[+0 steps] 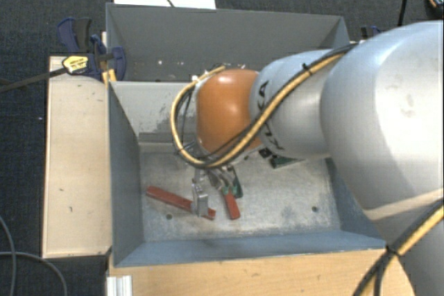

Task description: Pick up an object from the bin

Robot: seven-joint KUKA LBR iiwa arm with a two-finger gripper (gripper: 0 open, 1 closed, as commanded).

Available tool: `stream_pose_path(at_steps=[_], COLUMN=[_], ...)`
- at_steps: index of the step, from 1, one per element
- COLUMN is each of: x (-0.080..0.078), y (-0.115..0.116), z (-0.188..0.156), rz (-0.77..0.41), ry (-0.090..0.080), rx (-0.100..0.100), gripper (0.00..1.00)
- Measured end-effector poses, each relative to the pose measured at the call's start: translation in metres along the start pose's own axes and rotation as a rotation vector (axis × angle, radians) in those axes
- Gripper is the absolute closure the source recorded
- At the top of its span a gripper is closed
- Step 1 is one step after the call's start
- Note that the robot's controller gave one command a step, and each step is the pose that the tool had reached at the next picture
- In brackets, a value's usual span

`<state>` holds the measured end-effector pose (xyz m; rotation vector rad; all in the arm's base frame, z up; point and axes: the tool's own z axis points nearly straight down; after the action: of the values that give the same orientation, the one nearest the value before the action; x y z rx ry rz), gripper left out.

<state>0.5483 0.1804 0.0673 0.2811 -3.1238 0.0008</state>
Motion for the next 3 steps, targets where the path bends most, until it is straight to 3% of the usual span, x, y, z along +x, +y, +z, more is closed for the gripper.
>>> stream_pose_path(at_steps=[1,2,3], x=[0.041,0.041,0.031], y=[0.044,0.042,0.037], z=[-0.003,-0.003,-0.122], rz=[-0.407,-0.399,-0.425], ry=[-0.005,-0.004,-0.016], rx=[-0.001,0.0,0.001], gripper=[0.0,1.0,1.0])
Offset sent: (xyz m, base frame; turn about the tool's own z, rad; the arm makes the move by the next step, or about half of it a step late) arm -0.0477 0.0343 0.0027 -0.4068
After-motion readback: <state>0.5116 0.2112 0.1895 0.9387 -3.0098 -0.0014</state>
